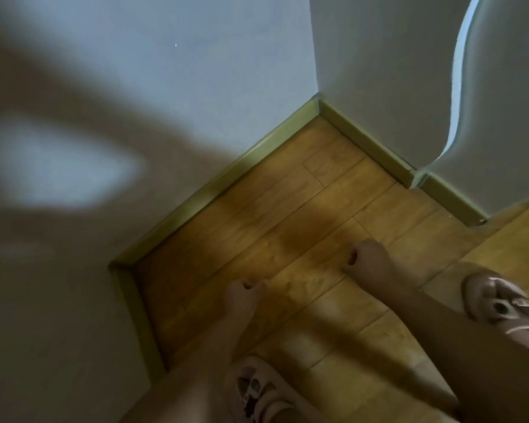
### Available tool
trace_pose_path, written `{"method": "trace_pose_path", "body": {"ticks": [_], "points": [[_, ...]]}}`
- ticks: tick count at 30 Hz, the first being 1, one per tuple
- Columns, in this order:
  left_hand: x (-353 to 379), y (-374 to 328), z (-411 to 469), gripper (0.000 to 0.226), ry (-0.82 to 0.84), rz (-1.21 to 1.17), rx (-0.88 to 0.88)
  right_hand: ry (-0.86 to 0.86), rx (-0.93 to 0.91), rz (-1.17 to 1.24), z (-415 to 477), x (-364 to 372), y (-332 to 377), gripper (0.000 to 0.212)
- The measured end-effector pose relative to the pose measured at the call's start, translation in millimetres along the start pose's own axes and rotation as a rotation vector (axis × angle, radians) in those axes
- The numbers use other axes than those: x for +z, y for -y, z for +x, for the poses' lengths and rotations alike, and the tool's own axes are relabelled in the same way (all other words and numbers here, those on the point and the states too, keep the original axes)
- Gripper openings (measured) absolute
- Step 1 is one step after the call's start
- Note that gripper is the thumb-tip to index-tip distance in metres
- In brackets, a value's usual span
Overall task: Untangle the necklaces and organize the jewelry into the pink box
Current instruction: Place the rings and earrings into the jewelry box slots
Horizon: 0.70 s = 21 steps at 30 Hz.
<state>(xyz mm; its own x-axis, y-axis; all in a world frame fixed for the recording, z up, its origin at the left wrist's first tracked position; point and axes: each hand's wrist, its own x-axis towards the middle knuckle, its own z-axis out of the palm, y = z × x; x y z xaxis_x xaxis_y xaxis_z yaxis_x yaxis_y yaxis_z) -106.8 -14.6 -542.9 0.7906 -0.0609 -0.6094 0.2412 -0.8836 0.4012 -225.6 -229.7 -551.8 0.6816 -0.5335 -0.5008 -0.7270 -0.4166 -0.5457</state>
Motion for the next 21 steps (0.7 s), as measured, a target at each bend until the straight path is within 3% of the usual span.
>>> {"method": "trace_pose_path", "body": {"ticks": [4,10,14,21], "points": [[-0.1,15.8,0.5,0.031,-0.031,-0.007,-0.108,-0.003,0.013,0.066,-16.4,18.8,-11.3,0.015],[24.8,24.1,-2.0,0.042,-0.035,0.076,-0.068,-0.054,0.046,0.137,-29.7,24.4,-42.3,0.021],[45.0,33.9,15.0,0.037,-0.043,0.050,-0.057,-0.027,0.103,0.190,-24.8,41.7,-56.9,0.025],[71.2,54.7,73.1,0.021,-0.070,-0.030,-0.052,0.096,0.024,0.154,6.8,87.7,-67.7,0.058]]}}
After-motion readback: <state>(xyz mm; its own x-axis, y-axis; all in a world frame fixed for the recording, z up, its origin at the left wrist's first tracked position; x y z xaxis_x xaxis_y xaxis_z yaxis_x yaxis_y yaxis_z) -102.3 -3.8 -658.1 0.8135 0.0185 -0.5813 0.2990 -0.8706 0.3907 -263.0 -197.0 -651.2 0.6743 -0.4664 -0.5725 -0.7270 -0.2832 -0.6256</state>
